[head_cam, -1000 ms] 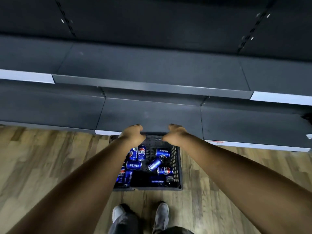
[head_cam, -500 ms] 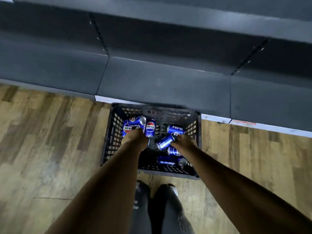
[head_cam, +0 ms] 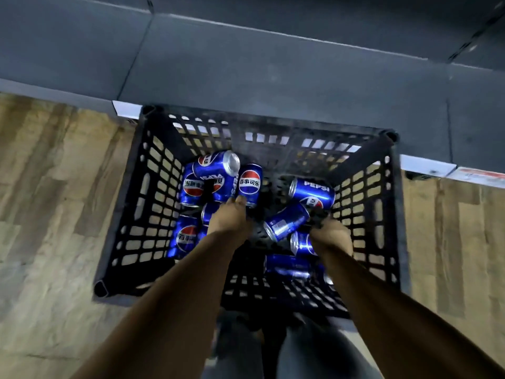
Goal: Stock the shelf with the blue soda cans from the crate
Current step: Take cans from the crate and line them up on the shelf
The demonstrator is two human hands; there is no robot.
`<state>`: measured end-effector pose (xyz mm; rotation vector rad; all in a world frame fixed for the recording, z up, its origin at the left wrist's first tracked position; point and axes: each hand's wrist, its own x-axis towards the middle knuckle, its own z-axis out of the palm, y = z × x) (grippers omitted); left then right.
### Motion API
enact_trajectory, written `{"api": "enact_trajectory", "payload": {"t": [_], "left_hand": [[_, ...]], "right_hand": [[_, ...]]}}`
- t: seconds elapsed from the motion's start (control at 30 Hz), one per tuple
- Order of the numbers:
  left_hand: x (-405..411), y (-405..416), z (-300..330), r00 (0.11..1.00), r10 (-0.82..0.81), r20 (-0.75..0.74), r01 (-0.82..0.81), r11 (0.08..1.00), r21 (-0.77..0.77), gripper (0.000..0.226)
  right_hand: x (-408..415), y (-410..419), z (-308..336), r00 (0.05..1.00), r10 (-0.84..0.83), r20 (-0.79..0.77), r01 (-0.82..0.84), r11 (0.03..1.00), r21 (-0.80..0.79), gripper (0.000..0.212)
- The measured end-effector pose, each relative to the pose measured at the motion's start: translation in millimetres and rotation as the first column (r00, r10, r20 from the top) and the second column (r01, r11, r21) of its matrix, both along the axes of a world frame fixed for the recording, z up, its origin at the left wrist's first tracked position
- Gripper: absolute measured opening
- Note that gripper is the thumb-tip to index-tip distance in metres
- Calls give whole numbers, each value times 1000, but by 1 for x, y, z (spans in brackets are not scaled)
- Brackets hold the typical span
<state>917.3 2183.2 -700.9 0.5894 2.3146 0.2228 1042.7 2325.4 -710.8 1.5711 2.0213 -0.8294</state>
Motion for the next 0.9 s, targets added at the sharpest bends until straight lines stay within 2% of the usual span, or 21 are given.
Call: {"api": "enact_trajectory", "payload": {"t": [0.17,0.27,0.37,0.43,0.5,0.6,0.67,0.73,0.83,0.87,0.9], "left_hand": [[-9,19,-65,941,-302,-154,300,953,-34,31],[-19,38,-84,849,-480,-222,477,876,-69,26],[-34,56,-96,790,-555,-261,567,823,-36,27],[-45,60,-103,789,-537,-298,556,831,-24,29],[-52,57,-111,824,-472,-312,496,869,-5,29],[-53,50,-123,859,-387,-335,418,908,26,27],[-49,48,-128,875,-331,-354,368,929,41,27],[-46,48,-132,880,-301,-368,345,937,59,28],[-44,50,-140,890,-267,-370,319,944,88,29],[-44,50,-139,887,-252,-387,311,946,98,29],[-43,49,-141,890,-228,-395,295,948,118,29]], "right_hand": [[-8,21,-72,995,-7,-101,16,996,89,36],[-20,32,-98,968,-177,-179,196,976,95,33],[-35,43,-111,911,-354,-210,375,925,67,49],[-46,56,-121,830,-510,-226,517,856,-32,62],[-52,68,-131,773,-596,-220,586,802,-115,71],[-56,82,-141,645,-702,-300,635,712,-301,69],[-61,87,-140,538,-786,-304,702,618,-354,74],[-68,89,-141,531,-811,-246,732,585,-350,93],[-75,95,-153,568,-781,-258,716,624,-313,127],[-78,90,-148,601,-752,-270,666,658,-352,121],[-83,83,-141,617,-716,-326,593,696,-405,98]]}}
